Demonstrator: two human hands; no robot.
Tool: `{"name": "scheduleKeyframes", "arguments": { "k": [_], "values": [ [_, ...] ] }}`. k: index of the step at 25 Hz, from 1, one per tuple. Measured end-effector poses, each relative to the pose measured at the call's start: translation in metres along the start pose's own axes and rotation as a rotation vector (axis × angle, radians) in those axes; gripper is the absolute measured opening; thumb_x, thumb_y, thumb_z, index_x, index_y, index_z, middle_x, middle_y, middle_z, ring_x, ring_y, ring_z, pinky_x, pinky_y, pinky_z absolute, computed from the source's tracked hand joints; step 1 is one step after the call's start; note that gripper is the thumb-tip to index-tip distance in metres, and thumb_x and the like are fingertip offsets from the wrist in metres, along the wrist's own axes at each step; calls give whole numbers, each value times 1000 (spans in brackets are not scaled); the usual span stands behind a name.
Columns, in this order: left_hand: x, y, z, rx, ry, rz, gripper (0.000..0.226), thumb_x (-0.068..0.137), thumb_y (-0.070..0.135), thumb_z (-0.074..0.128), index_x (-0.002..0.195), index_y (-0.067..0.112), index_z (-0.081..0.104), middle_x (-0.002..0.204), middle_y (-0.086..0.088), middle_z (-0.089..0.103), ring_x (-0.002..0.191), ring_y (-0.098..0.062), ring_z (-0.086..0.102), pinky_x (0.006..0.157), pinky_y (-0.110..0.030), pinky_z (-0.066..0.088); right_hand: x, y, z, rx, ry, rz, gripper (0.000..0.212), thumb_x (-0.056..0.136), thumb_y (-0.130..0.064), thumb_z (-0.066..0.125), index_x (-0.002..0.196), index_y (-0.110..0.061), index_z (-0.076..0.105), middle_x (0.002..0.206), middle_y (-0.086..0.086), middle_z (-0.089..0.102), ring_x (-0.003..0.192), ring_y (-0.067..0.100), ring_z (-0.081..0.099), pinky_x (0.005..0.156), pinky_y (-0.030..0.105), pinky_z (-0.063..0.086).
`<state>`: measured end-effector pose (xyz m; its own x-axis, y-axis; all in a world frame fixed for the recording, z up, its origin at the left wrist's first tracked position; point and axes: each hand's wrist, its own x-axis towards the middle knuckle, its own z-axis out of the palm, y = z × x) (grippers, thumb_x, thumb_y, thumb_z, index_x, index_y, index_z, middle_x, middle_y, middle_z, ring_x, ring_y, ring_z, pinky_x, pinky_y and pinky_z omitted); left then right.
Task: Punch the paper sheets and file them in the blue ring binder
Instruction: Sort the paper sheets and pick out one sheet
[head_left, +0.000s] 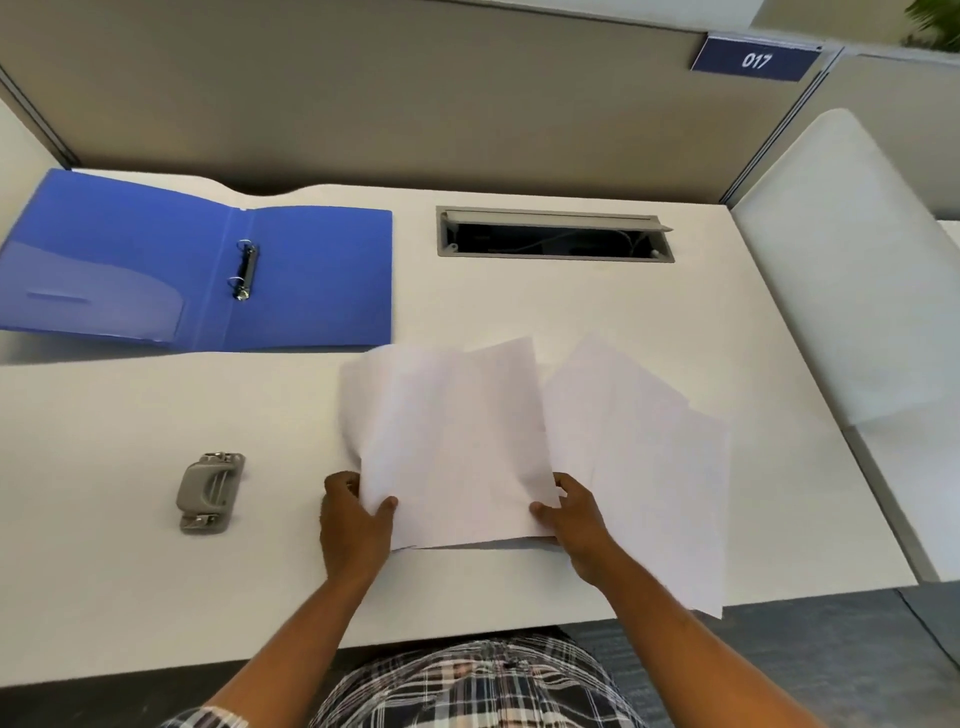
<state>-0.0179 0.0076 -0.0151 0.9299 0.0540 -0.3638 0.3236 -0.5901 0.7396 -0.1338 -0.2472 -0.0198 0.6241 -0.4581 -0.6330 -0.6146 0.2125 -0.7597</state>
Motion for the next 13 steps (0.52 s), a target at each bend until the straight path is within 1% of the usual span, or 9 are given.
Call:
{"name": "scheduleKeyframes", "arguments": {
  "k": [2,3,5,6,8,9,10,11,13],
  "values": [
    [2,1,0,-253,-131,-79,66,77,16,82,125,24,38,107,-4,60,95,-23,62,78,-35,48,1,2,4,57,-27,44,34,97,0,62,127,-16,61,129,10,68,115,33,67,98,58,57],
    [2,0,1,-296,-211,-91,74,76,17,84,132,27,36,109,-1,60,96,-18,62,82,-36,49,2,2,5,65,-41,67,30,99,-4,59,126,-17,62,128,8,69,115,32,67,98,58,56],
    [1,-5,3,-243,-353,-81,89,73,21,87,142,31,31,113,3,57,102,-15,59,89,-36,49,3,-2,7,62,-76,111,20,104,-20,55,121,-19,65,123,6,72,112,29,69,95,55,58],
    [-1,-7,4,-194,-390,-82,93,72,23,87,144,31,30,115,3,55,104,-17,57,91,-36,48,2,-4,7,64,-95,128,21,104,-31,55,118,-21,67,118,3,75,109,26,70,91,50,61],
    [-8,-8,10,-121,-379,-74,96,71,25,88,146,29,28,119,-1,54,106,-20,53,91,-34,44,0,-6,8,27,-122,84,25,97,-43,66,116,-26,68,109,-6,78,104,21,72,77,37,63],
    [-11,-7,14,-93,-356,-58,96,71,27,88,146,27,29,120,-2,55,105,-20,53,89,-33,44,0,-6,8,-12,-123,28,30,92,-38,74,119,-26,66,111,-6,78,107,21,72,80,36,63],
    [-15,-4,19,-71,-332,-44,94,72,28,87,147,25,29,122,-4,56,105,-21,54,88,-33,44,1,-5,7,-63,-113,-21,39,89,-28,79,124,-23,63,117,-3,75,111,23,70,88,40,62],
    [-19,0,24,-51,-305,-32,92,74,31,85,146,22,30,125,-5,56,108,-24,56,90,-34,45,1,-5,7,-121,-95,-56,44,88,-20,80,128,-20,60,124,0,72,114,24,67,96,43,59],
    [-21,4,30,28,-192,-6,83,78,38,80,145,16,35,134,-8,54,118,-29,55,97,-39,47,0,-7,6,-200,-65,-95,43,90,-16,76,129,-21,57,128,0,66,116,21,62,100,40,54]
  ]
}}
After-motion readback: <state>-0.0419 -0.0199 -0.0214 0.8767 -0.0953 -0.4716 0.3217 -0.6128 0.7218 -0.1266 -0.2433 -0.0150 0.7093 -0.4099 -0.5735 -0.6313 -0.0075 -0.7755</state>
